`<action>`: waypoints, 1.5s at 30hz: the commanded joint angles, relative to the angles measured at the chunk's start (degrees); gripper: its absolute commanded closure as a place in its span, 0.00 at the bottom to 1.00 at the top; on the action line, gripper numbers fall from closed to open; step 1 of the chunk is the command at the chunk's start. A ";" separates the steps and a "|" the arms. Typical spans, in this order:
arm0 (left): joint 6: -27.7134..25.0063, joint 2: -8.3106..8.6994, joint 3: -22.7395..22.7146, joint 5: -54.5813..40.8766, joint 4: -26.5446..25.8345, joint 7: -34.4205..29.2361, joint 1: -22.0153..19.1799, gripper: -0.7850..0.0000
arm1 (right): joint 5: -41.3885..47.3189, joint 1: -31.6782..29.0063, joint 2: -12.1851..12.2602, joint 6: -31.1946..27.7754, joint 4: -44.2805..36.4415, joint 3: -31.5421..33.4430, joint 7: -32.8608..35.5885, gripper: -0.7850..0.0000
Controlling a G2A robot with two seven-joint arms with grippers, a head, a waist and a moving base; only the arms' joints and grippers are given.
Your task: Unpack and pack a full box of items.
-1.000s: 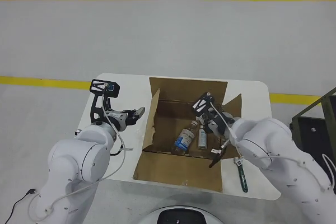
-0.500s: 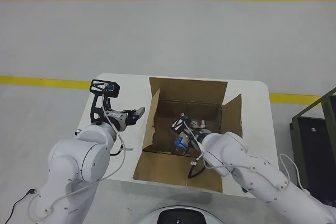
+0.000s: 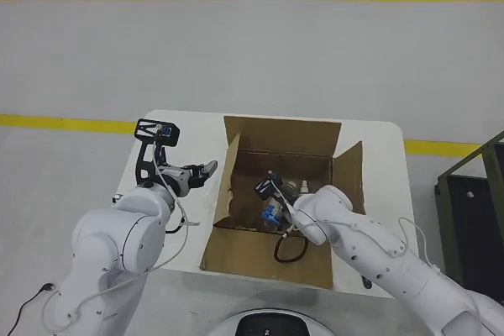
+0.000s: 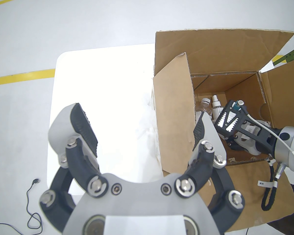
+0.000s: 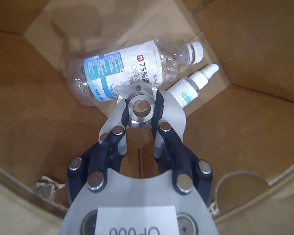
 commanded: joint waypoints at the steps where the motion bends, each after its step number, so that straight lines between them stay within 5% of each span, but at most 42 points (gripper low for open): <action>1: 0.00 0.00 0.00 0.00 0.00 0.00 0.00 0.00 | 0.34 0.45 -0.49 -0.29 1.04 -0.22 0.35 0.71; 5: 0.00 0.00 0.00 0.00 0.00 0.00 0.00 0.00 | 0.33 0.88 -1.10 -0.81 1.72 -0.09 0.57 0.25; 13: 0.00 0.00 0.00 0.00 0.00 0.00 0.00 0.00 | -0.19 0.16 -0.98 -1.63 -2.41 3.13 1.07 0.17; 16: 0.00 0.00 0.00 0.00 0.00 0.00 0.00 0.00 | -1.19 -0.80 -0.25 -2.25 -7.64 6.13 1.22 0.24; 20: 0.00 0.00 0.00 0.00 0.00 0.00 0.00 0.00 | -3.53 -3.49 1.40 -3.53 -19.79 12.62 1.37 0.78; 21: 0.00 0.00 0.00 0.00 0.00 0.00 0.00 0.00 | -4.14 -4.63 1.86 -4.08 -22.63 14.41 1.59 0.99; 30: 0.00 0.00 0.00 0.00 0.00 0.00 0.00 0.00 | -9.85 -17.04 5.21 -6.76 -44.87 33.69 1.91 1.00; 45: 0.00 0.00 0.00 0.00 0.00 0.00 0.00 0.00 | -4.66 -39.00 6.90 -5.38 -44.87 64.77 6.58 1.00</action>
